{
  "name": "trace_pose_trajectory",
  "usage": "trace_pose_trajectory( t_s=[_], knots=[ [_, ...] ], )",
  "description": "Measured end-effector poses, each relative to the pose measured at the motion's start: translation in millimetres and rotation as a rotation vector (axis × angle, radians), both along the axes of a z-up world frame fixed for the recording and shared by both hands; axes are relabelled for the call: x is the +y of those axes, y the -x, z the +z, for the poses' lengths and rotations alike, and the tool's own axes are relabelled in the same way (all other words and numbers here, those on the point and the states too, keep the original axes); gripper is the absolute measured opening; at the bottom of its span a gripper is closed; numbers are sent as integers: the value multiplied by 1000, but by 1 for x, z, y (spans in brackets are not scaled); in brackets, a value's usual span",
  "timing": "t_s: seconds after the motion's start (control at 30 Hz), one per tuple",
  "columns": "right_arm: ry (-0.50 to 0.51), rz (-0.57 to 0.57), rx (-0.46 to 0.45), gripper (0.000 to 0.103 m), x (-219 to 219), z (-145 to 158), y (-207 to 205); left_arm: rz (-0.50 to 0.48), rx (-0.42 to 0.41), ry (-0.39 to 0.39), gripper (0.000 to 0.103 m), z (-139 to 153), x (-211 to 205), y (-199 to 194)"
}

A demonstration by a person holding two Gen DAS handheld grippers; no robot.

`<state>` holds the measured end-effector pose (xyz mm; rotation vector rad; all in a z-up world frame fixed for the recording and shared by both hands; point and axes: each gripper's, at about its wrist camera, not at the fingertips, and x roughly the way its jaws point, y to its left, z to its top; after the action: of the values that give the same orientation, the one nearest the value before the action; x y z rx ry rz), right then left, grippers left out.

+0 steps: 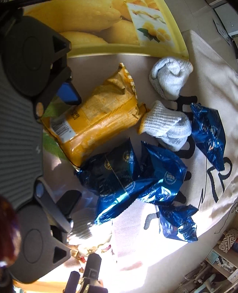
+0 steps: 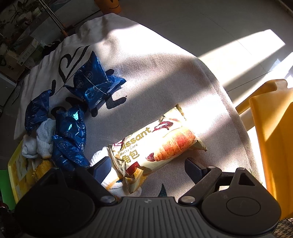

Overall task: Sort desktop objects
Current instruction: 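Close the right gripper on the croissant packet while the left gripper lowers over the yellow chip bag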

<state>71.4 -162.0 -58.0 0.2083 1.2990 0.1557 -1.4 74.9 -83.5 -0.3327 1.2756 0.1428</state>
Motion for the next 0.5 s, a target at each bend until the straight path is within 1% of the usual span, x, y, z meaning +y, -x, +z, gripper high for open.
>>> trace_pose_trajectory(
  t_s=[0.03, 0.07, 0.13, 0.2, 0.3, 0.33, 0.5],
  knots=[
    [-2, -7, 4, 88, -1, -2, -1, -32, -7, 6, 102, 2, -6, 1],
    [-7, -11, 11, 88, -2, -3, -2, -45, -12, -10, 102, 4, -9, 2],
    [-26, -19, 26, 88, -2, -6, -3, -26, -22, -78, 102, 6, -9, 5],
    [-46, -25, 32, 88, -3, -8, -3, 20, -19, -103, 102, 6, -3, 6],
    [-37, -26, 36, 88, -2, -10, -3, 92, -18, -62, 102, 5, 12, 7],
    [-37, -23, 41, 88, -1, -11, -3, 101, -18, -52, 102, 4, 15, 7],
    [-56, -37, 61, 88, -2, -17, -5, 85, 3, -50, 102, -5, 14, 0]
  ],
)
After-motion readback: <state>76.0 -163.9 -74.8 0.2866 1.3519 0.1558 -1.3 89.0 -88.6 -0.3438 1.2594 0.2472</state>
